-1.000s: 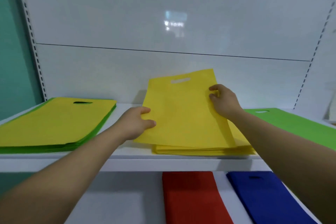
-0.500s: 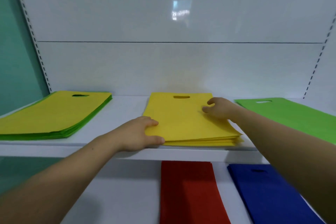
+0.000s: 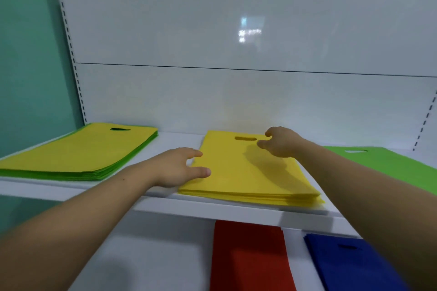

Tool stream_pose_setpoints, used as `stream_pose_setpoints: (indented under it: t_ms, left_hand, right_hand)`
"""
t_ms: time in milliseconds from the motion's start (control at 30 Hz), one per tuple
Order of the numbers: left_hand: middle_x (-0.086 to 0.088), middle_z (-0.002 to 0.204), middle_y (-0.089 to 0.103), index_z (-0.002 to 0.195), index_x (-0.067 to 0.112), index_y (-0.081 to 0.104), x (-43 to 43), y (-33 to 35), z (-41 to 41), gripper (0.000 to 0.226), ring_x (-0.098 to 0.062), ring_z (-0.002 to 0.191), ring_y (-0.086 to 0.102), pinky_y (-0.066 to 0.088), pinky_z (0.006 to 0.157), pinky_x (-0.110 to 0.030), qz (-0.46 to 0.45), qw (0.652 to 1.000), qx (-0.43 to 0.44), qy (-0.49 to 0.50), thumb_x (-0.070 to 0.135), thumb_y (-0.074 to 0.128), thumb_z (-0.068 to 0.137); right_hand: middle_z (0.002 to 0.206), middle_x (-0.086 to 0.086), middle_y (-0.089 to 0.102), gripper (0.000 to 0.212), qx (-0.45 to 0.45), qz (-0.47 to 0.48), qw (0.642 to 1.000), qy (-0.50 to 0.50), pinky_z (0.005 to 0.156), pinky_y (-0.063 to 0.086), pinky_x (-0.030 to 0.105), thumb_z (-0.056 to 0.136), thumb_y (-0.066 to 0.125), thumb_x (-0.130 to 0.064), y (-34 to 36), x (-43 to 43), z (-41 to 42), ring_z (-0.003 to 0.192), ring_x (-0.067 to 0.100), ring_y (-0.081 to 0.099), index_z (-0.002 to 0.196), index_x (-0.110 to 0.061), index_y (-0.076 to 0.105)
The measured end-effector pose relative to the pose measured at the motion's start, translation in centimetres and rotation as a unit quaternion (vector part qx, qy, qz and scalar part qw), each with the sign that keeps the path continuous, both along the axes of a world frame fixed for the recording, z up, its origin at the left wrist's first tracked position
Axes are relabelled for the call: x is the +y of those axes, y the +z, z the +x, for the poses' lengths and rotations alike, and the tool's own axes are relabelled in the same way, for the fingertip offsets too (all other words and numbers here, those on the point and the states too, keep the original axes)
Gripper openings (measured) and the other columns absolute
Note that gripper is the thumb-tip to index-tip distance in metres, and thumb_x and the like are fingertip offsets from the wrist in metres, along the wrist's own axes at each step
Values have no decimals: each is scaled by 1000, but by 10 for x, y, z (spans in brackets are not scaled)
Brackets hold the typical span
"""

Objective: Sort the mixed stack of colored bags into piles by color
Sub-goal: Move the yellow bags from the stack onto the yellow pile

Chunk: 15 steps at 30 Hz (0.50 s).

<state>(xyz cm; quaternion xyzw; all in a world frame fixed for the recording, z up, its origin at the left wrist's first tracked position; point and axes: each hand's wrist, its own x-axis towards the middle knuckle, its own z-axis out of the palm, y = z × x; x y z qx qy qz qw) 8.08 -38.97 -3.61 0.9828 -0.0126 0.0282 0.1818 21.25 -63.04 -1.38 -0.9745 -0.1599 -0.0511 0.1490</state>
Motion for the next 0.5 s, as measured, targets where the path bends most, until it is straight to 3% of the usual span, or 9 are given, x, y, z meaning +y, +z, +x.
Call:
stream_pose_setpoints:
  t_ms: [500]
  left_hand:
    - [7, 154, 29, 145, 28, 34, 159, 9, -32, 69, -15, 138, 32, 26, 111, -28, 16, 991, -19, 130, 59, 53, 86]
  right_hand:
    - [147, 10, 39, 59, 2, 8, 994, 111, 103, 34, 33, 97, 46, -46, 12, 182, -29, 132, 28, 39, 142, -8, 38]
